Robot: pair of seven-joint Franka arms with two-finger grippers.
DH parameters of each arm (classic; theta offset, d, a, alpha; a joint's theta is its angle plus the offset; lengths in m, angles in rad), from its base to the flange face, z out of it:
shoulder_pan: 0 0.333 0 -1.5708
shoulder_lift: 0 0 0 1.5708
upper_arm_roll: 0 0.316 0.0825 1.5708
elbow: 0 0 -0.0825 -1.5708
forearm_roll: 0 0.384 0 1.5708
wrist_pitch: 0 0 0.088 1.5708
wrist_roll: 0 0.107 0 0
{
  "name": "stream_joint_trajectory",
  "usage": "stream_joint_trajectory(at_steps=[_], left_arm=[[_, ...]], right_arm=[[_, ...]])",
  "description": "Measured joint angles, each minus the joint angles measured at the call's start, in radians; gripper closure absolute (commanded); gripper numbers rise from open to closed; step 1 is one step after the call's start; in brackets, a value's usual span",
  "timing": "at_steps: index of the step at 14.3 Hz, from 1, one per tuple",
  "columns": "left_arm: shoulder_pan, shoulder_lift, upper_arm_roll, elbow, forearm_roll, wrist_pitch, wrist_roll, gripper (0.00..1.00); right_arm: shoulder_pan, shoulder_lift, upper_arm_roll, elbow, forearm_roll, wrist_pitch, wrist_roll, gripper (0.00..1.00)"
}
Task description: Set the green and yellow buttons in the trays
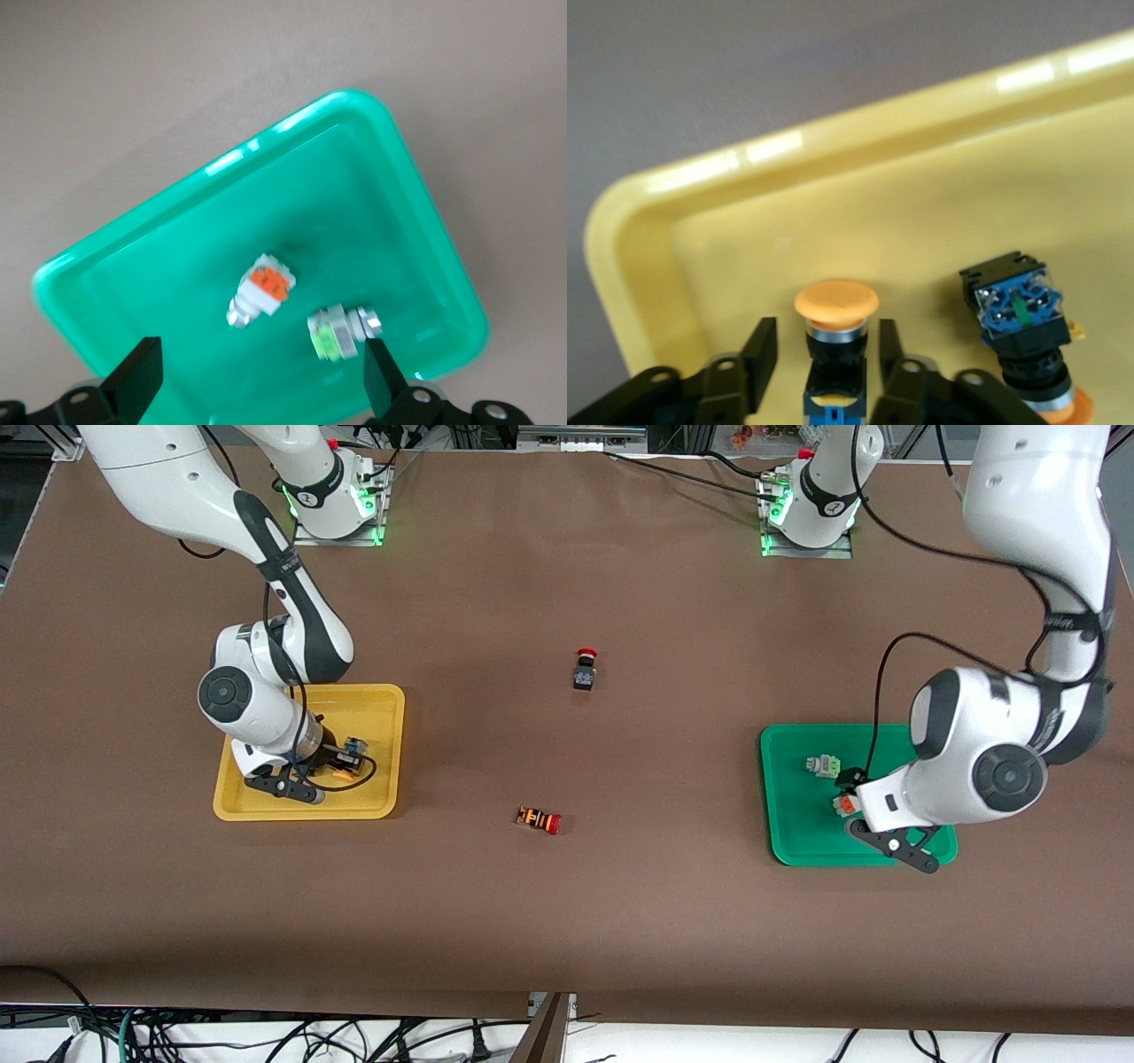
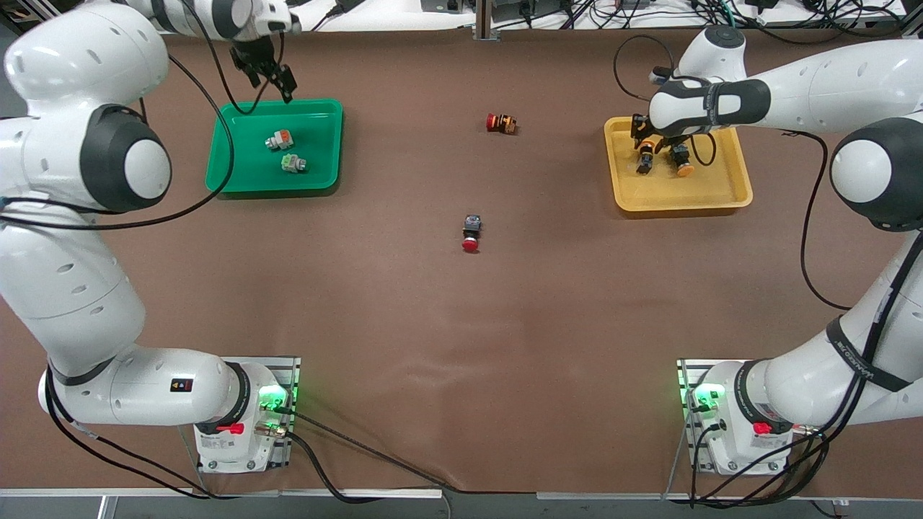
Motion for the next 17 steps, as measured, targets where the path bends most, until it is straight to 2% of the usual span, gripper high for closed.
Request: stream_joint_trajectory(at_steps=[2, 3, 7, 10, 12, 14, 16, 17], left_arm=[[-0.003, -0.084, -0.013, 0.033, 0.000, -0.089, -0.027, 0.00], [-0.005, -0.124, -0.020, 0.060, 0.000, -0.156, -0.052, 0.00], [-0.003, -0.187, -0.021, 0.207, -0.005, -0.418, -0.151, 0.00], [-0.005, -0.234, -0.019, 0.240, -0.040, -0.477, -0.316, 0.00], [-0.009, -0.306, -0.013, 0.179, -0.042, -0.416, -0.394, 0.00], [-0.011, -0.414, 0.015, 0.027, -0.043, -0.275, -0.410, 0.00], [-0.011, -0.508, 0.032, -0.110, -0.046, -0.224, -0.413, 0.00], [-0.011, -0.536, 0.033, -0.147, -0.046, -0.221, -0.413, 0.00]], right_arm=[[-0.001, -0.021, 0.000, 0.038, 0.000, -0.054, -0.002, 0.00], [-0.004, -0.032, -0.001, 0.084, 0.000, -0.125, -0.002, 0.00], [-0.046, -0.040, -0.003, 0.331, 0.000, -0.403, -0.076, 0.00], [-0.090, -0.023, -0.004, 0.436, 0.000, -0.492, -0.127, 0.00], [-0.111, -0.015, -0.004, 0.513, 0.000, -0.569, -0.141, 0.00], [-0.111, -0.014, 0.000, 0.610, 0.000, -0.679, -0.141, 0.00], [-0.105, -0.026, 0.004, 0.687, 0.000, -0.772, -0.139, 0.00], [-0.105, -0.041, 0.004, 0.711, 0.000, -0.805, -0.139, 0.00]])
